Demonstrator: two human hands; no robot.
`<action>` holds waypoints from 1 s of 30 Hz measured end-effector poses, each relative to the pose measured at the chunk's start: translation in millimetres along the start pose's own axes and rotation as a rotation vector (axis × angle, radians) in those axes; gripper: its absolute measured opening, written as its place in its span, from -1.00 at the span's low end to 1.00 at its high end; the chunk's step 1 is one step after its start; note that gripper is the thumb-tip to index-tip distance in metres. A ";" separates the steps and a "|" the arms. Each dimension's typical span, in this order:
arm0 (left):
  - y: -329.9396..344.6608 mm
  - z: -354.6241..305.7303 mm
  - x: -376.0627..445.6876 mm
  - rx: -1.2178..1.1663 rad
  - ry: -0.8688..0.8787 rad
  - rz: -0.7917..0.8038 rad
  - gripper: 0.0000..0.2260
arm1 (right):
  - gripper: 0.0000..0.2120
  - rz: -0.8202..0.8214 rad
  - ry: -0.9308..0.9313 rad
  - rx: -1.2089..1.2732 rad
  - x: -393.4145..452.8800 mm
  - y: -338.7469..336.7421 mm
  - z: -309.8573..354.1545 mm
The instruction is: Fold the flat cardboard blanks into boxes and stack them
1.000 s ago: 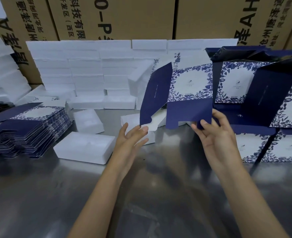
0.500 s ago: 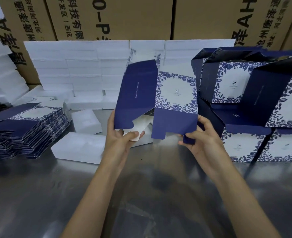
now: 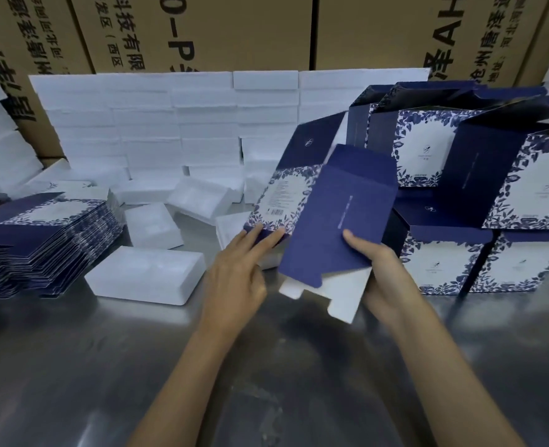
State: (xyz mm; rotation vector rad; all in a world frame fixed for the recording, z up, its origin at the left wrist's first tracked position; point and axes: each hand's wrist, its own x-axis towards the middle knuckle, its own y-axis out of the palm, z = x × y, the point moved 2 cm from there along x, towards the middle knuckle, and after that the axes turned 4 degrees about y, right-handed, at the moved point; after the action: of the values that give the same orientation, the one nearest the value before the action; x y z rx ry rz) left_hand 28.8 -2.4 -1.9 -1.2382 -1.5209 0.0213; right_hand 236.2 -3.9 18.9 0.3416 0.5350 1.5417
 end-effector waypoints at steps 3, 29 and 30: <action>4.5 10.0 -0.4 -0.191 -0.196 0.107 -0.55 | -0.81 -0.099 0.033 -0.071 3.6 -8.9 0.3; -18.3 49.7 3.0 -0.888 -0.802 0.020 -0.80 | -0.73 0.084 0.158 -0.206 10.1 -30.3 -11.1; -18.4 50.2 1.4 -0.889 -0.780 0.030 -0.81 | -0.73 0.070 0.177 -0.187 9.4 -29.5 -10.6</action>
State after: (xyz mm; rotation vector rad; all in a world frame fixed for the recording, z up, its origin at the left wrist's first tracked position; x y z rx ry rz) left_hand -19.7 19.0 -9.1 -2.1113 -2.3037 -0.1936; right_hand 255.2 3.6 -6.7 0.0813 0.5157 1.6852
